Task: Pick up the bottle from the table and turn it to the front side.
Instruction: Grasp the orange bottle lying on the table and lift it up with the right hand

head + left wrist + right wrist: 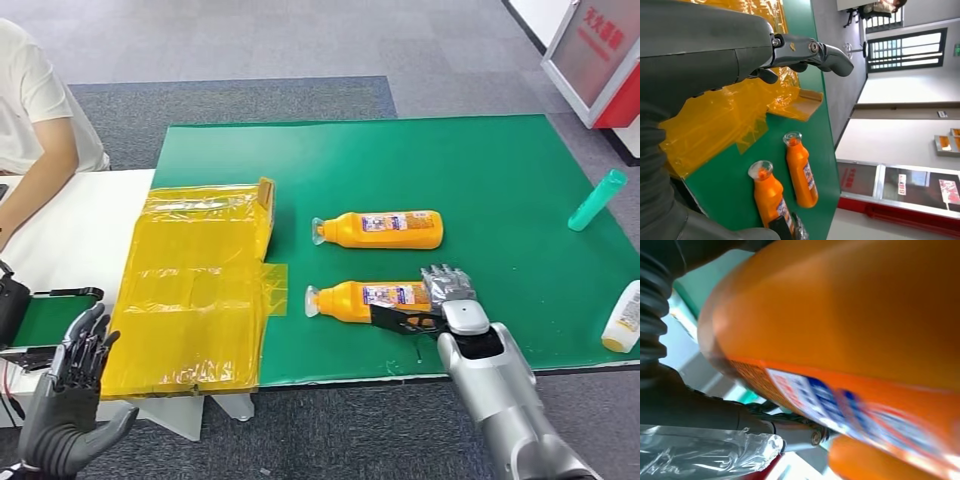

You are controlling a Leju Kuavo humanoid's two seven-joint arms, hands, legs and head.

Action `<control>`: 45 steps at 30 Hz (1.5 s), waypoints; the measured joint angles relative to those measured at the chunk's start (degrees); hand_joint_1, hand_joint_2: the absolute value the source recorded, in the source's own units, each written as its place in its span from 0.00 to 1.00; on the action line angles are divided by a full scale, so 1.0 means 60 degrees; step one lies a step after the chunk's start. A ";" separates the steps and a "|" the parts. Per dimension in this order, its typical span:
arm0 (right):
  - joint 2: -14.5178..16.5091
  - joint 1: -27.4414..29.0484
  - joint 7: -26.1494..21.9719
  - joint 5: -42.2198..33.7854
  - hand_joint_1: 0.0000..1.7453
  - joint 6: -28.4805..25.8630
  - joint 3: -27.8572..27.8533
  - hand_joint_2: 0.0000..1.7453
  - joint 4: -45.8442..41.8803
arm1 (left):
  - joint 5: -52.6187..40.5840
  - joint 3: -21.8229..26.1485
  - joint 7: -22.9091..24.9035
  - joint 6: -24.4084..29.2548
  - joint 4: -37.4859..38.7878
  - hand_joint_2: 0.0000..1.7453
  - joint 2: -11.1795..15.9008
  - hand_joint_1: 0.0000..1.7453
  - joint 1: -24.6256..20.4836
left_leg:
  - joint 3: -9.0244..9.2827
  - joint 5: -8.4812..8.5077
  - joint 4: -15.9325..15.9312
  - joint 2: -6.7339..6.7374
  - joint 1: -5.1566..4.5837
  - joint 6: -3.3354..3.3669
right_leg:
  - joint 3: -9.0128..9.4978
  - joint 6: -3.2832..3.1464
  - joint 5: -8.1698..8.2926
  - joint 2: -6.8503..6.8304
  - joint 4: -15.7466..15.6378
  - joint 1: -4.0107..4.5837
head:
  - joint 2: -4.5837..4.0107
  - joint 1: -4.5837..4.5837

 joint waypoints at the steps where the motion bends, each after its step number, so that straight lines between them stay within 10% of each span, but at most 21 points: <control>1: 0.0000 -0.0145 0.0005 0.0009 0.75 -0.0017 -0.0152 1.00 0.0272 | 0.0012 -0.0041 -0.0014 0.0046 0.0031 1.00 0.0042 0.00 -0.0004 | 0.0018 -0.0002 0.0000 0.0000 0.0000 0.0002 | 0.0019 0.0000 -0.0009 0.0000 -0.0004 0.0000 | 0.0000 0.0000; 2: 0.0001 -0.0263 -0.0018 0.0016 1.00 -0.0051 -0.0290 1.00 0.0531 | 0.0023 -0.0071 -0.0023 0.0083 0.0059 1.00 0.0086 0.00 -0.0010 | 0.0031 -0.0003 0.0000 0.0000 0.0000 0.0003 | 0.0037 0.0006 -0.0009 0.0001 -0.0007 -0.0001 | 0.0000 -0.0001; 28: 0.0179 -0.0663 -0.0986 -0.0333 1.00 -0.0836 -0.0978 1.00 0.1666 | 0.0158 -0.0258 -0.0055 0.0171 0.0422 1.00 0.0436 0.00 -0.0049 | 0.0126 -0.0002 0.0001 0.0007 0.0004 0.0029 | 0.0148 0.0004 0.0035 0.0008 -0.0051 0.0001 | 0.0000 0.0000; 34: 0.0382 0.1038 -0.4020 -0.6585 1.00 0.0145 -0.1542 1.00 -0.0275 | 0.0706 -0.0337 -0.0395 0.0239 0.0615 1.00 0.0680 0.00 -0.0058 | 0.0036 0.0037 0.0001 -0.0007 0.0005 0.0025 | 0.0128 0.0059 0.0092 -0.0006 -0.0046 0.0001 | 0.0000 -0.0005; 45: 0.0279 0.2918 -0.3971 -1.0827 1.00 -0.0012 -0.0432 1.00 -0.3700 | 0.1074 -0.0609 -0.0354 0.0448 0.0819 1.00 0.0960 0.00 -0.0059 | -0.0132 0.0049 0.0000 -0.0026 0.0000 0.0026 | -0.0031 0.0061 0.0087 -0.0023 -0.0037 -0.0002 | 0.0000 -0.0001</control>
